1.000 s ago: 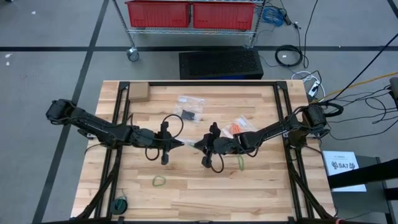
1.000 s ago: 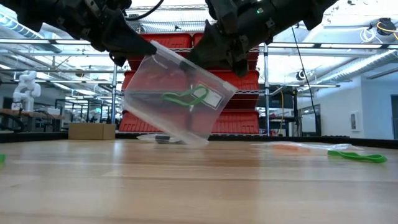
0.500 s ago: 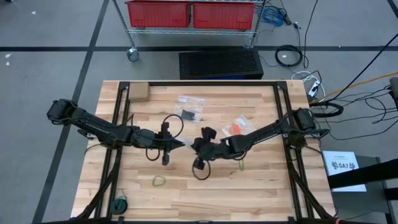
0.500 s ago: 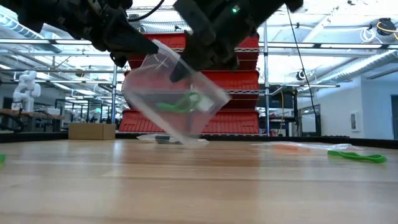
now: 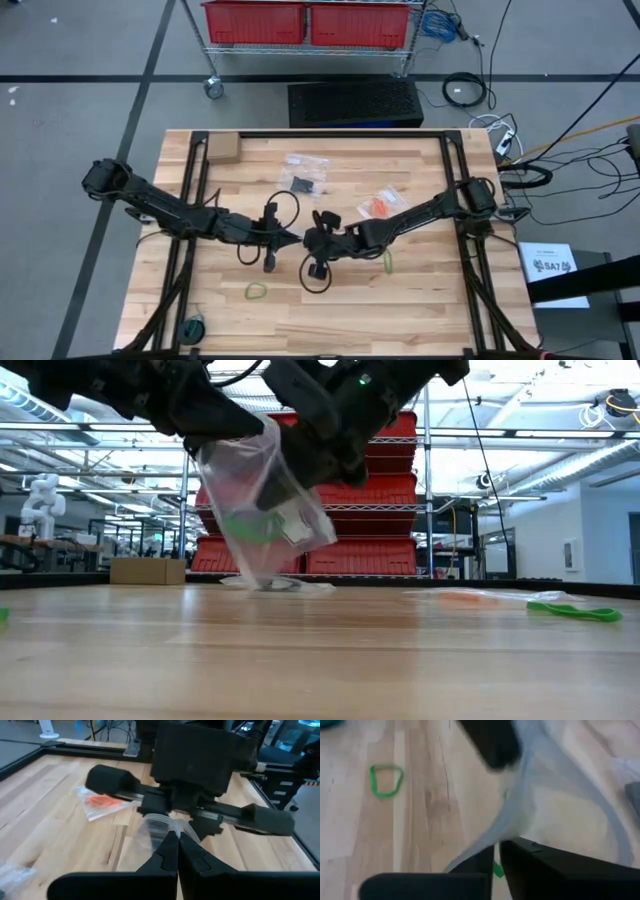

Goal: Sort rubber bands
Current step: Put the green rubber band into the transparent zip bag

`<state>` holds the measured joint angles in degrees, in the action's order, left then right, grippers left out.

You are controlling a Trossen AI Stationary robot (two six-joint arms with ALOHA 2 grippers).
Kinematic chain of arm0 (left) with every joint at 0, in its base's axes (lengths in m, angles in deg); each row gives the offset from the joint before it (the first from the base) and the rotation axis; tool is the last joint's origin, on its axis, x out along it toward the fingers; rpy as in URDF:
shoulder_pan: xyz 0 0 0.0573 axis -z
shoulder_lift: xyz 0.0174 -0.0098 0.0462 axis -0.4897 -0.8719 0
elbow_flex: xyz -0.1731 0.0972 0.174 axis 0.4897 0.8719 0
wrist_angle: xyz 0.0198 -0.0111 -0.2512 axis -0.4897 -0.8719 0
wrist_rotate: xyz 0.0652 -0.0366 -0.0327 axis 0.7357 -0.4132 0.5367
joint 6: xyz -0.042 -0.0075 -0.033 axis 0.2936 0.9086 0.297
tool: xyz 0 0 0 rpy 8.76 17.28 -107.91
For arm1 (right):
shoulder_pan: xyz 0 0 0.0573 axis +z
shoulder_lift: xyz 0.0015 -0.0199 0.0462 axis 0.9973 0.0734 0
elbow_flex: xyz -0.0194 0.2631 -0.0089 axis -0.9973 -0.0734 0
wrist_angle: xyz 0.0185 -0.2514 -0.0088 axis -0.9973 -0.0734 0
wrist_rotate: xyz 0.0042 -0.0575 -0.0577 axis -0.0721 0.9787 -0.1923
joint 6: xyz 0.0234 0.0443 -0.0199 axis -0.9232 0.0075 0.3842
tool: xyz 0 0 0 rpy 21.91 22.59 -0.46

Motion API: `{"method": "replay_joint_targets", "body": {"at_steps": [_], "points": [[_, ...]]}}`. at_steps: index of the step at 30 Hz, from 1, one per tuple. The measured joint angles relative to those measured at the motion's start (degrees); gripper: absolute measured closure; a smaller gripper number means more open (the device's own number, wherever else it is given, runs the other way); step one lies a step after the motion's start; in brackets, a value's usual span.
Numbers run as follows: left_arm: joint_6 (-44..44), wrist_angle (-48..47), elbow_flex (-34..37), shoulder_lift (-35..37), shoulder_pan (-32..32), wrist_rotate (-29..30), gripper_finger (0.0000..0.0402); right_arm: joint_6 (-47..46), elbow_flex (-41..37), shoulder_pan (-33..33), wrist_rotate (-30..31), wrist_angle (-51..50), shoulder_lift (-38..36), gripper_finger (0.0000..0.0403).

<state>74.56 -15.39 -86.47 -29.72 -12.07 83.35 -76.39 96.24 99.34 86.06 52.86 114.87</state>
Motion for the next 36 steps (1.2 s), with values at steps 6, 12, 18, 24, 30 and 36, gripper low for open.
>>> {"method": "replay_joint_targets", "body": {"at_steps": [6, 12, 18, 24, 30, 36], "points": [[0.0, -0.7, -0.1, 0.0, 0.1, 0.6, 0.0402, 0.0, -0.1, 0.0, 0.2, 0.4, 0.4, 0.0279], [2.4, -2.6, -0.1, 0.0, -0.8, 2.8, 0.0402, -2.5, -0.1, 0.3, 0.4, 1.6, 0.4, 0.0184], [2.8, -2.9, -0.1, 0.0, -0.7, 2.6, 0.0402, -2.7, -0.1, 2.2, 0.6, -1.0, -0.3, 0.0164], [2.8, -2.5, -0.1, 0.0, -0.6, 2.7, 0.0402, -2.8, -0.1, 3.2, 1.9, -4.7, -3.1, 0.0163], [2.8, -2.5, -0.1, -0.2, -0.7, 3.1, 0.0402, -2.7, -0.1, 3.7, 3.2, -8.0, -6.4, 0.0163], [2.8, -2.4, -0.1, -0.7, -0.7, 3.1, 0.0402, -3.0, -0.1, 5.1, 5.1, -11.4, -10.0, 0.0163]]}}
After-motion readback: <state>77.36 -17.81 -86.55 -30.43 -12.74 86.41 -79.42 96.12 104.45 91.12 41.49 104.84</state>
